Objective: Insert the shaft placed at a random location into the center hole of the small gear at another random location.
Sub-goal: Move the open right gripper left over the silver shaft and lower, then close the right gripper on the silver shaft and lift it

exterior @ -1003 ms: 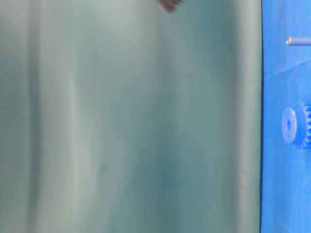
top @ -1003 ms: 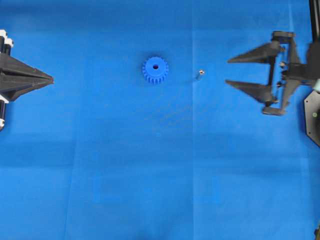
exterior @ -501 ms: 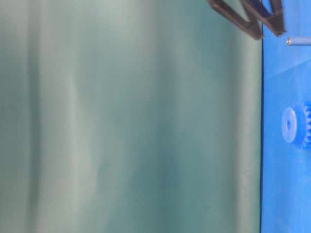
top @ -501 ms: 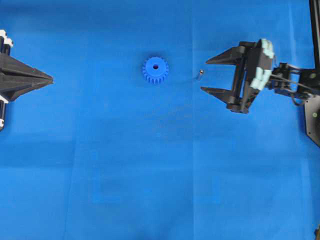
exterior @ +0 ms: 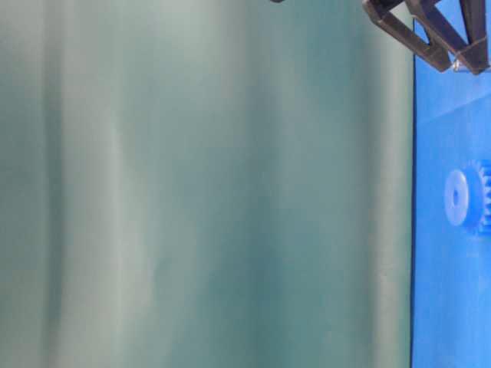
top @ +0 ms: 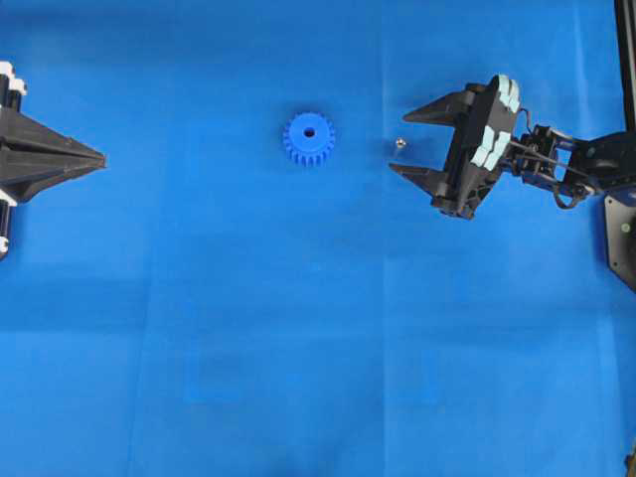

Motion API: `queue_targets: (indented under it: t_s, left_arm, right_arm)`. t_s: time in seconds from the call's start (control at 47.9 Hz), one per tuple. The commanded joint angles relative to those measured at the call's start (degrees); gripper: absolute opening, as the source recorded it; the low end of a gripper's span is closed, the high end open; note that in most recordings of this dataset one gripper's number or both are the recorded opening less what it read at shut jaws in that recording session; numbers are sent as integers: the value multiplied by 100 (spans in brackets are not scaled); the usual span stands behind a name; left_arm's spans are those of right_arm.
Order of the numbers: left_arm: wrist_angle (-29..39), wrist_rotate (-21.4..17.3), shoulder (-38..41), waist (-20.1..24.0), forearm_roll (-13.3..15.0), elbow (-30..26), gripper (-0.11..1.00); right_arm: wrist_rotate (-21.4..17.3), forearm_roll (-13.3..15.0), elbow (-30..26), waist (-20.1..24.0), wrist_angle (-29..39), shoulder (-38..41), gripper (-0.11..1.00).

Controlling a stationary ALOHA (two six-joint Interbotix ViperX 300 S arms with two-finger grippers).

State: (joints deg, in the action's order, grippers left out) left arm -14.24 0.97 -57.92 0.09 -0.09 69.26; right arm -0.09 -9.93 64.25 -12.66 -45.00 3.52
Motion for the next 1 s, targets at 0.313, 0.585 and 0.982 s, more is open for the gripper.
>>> queue_targets:
  t_s: [0.313, 0.585, 0.982]
  left_arm:
    - [-26, -9, 26, -9, -9, -44, 0]
    - [9, -9, 26, -9, -9, -44, 0]
    - [26, 0, 26, -9, -9, -44, 0]
  right_arm:
    - [9, 35, -70, 70, -35, -53, 8]
    - [-9, 53, -79, 88, -26, -62, 4]
    - [0, 9, -246, 88, 1380, -1406, 4]
